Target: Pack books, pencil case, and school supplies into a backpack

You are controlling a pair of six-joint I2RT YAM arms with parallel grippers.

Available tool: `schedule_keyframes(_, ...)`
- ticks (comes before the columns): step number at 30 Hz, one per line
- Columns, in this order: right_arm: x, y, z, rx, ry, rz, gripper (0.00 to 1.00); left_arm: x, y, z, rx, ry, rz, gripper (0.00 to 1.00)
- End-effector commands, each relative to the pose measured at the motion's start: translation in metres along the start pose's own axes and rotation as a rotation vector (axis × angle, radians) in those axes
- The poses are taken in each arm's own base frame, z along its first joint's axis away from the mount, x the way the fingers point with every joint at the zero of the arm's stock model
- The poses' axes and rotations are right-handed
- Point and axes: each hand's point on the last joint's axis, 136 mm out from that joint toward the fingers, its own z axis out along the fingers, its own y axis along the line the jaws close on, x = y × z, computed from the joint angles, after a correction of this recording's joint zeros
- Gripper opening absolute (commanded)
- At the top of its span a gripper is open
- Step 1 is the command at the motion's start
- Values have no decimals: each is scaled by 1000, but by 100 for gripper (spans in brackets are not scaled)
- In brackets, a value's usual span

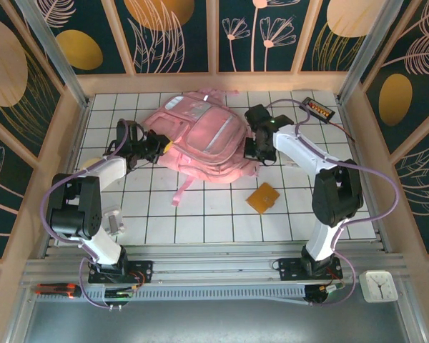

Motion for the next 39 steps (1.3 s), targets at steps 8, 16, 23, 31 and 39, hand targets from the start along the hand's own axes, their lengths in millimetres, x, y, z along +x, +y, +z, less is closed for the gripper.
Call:
schedule_keyframes(8, 47, 90, -13, -192, 43, -211, 52, -12, -44, -16, 119, -54, 73, 0)
schedule_keyframes(16, 44, 103, -1, -214, 50, -207, 49, -13, -43, -17, 116, -59, 62, 0)
schedule_keyframes(23, 50, 115, 9, -223, 87, -219, 39, -14, -44, -17, 121, -67, 53, 0)
schedule_keyframes(31, 56, 110, 17, -196, 104, -218, 26, -15, -43, -17, 121, -72, 45, 0)
schedule_keyframes(39, 54, 102, 15, -154, 97, -227, 0, -16, -42, -16, 112, -75, 51, 0)
